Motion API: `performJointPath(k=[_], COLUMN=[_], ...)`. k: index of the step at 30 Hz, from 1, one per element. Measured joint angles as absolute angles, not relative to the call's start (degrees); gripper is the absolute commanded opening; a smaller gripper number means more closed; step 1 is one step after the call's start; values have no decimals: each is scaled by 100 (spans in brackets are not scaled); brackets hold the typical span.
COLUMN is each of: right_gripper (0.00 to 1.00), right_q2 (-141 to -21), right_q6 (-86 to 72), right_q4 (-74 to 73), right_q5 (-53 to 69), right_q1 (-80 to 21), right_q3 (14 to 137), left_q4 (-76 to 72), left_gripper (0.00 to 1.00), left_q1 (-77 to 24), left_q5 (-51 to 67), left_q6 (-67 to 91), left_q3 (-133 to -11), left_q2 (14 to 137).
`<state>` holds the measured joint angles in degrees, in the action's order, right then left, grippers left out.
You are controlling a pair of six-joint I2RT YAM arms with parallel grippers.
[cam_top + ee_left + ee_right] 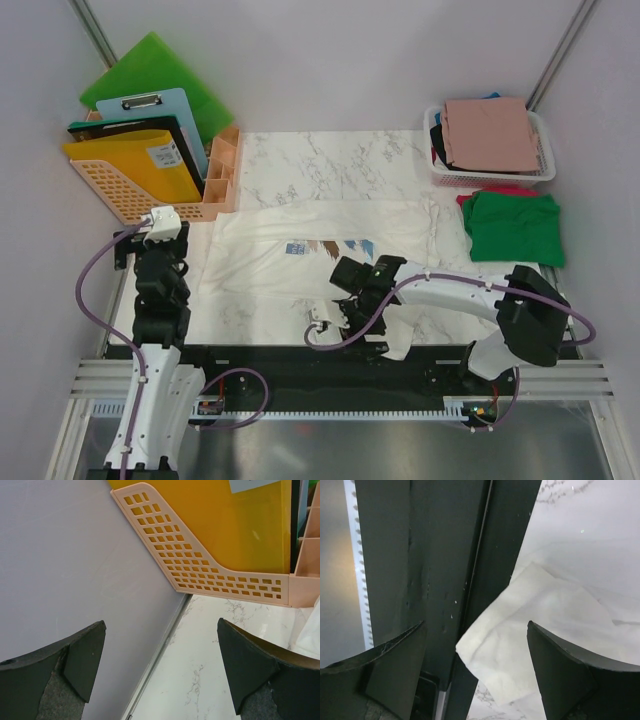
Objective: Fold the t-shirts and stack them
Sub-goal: Fold the tshirt
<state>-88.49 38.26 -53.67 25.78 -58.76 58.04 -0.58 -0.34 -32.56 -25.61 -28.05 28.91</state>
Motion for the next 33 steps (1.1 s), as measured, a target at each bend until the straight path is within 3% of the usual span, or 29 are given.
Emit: performJointPath(k=[9, 18, 33], right_gripper=[86, 81, 79], right_q2=[-8058, -8125, -7570], right_q6=[2646, 2053, 2084], right_q4=[-3675, -2565, -3050], right_q5=[1450, 161, 622], right_q1=[-6276, -6272, -6272], right_q3=[4709, 4329, 4543], left_q4=[-43, -38, -36], left_gripper=[100, 100, 100], left_q1=[-34, 110, 123], left_q5=[-3238, -3183, -3094], left_q6=[-2561, -2561, -2563], left_q3=[-2681, -2681, -2681], left_q2=[2845, 2849, 2895])
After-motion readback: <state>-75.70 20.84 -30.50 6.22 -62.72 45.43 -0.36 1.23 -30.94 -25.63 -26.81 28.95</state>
